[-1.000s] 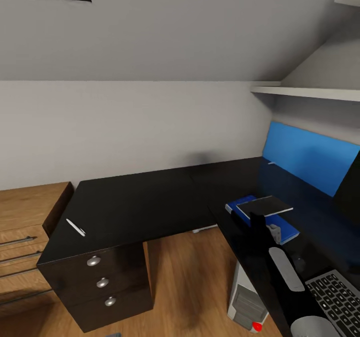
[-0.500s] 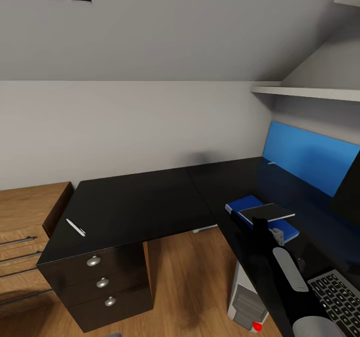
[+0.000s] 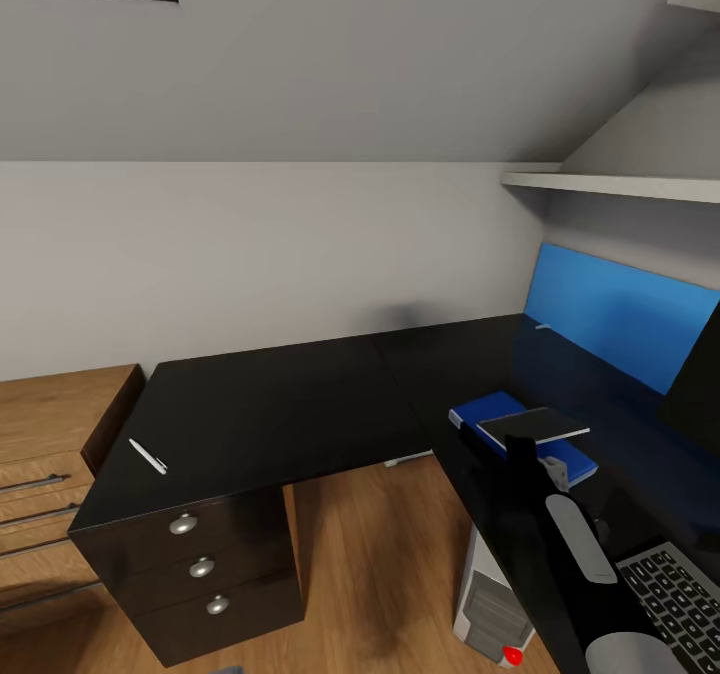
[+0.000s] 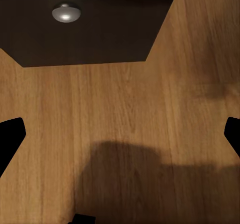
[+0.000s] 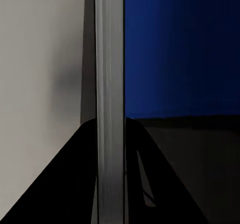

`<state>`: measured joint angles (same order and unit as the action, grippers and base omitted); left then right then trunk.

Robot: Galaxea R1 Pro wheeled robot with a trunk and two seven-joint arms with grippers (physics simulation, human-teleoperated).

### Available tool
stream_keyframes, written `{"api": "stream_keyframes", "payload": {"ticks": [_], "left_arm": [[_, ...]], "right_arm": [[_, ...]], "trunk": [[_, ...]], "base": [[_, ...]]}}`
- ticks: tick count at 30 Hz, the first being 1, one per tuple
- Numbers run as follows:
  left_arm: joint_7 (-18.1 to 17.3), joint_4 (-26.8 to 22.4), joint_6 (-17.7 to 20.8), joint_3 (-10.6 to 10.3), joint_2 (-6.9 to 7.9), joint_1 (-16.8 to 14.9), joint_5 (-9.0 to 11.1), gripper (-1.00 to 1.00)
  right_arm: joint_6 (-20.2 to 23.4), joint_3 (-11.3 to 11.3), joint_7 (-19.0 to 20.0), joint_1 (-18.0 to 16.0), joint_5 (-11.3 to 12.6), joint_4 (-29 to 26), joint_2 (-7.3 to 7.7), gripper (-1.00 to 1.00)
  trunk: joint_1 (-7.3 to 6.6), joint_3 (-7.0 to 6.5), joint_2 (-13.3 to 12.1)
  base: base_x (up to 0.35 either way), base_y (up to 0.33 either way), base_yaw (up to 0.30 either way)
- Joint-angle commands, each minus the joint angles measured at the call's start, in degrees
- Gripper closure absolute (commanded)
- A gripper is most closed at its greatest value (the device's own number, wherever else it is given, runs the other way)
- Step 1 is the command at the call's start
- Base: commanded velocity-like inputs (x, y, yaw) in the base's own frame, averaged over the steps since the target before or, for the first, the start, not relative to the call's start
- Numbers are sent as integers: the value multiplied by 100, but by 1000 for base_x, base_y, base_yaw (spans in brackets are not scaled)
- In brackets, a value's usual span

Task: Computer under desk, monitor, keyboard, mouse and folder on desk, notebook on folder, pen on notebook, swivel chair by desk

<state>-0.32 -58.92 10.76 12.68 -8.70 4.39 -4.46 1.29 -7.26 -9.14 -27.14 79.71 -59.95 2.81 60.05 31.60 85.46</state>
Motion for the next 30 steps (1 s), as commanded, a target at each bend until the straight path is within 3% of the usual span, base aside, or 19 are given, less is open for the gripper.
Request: {"api": "stream_keyframes", "payload": {"ticks": [1,30], "left_arm": [[-3,-15,33,10,-4,1,-46,-100],[5,-15,38,16,0,2,-46,-100]], "right_arm": [[11,-4,-17,-2,45,-11,0,100],[7,-1,-52,-2,15,-8,62,100]], "trunk": [[0,5,3],[0,5,3]], "base": [[3,-4,0],[71,-11,0]]}}
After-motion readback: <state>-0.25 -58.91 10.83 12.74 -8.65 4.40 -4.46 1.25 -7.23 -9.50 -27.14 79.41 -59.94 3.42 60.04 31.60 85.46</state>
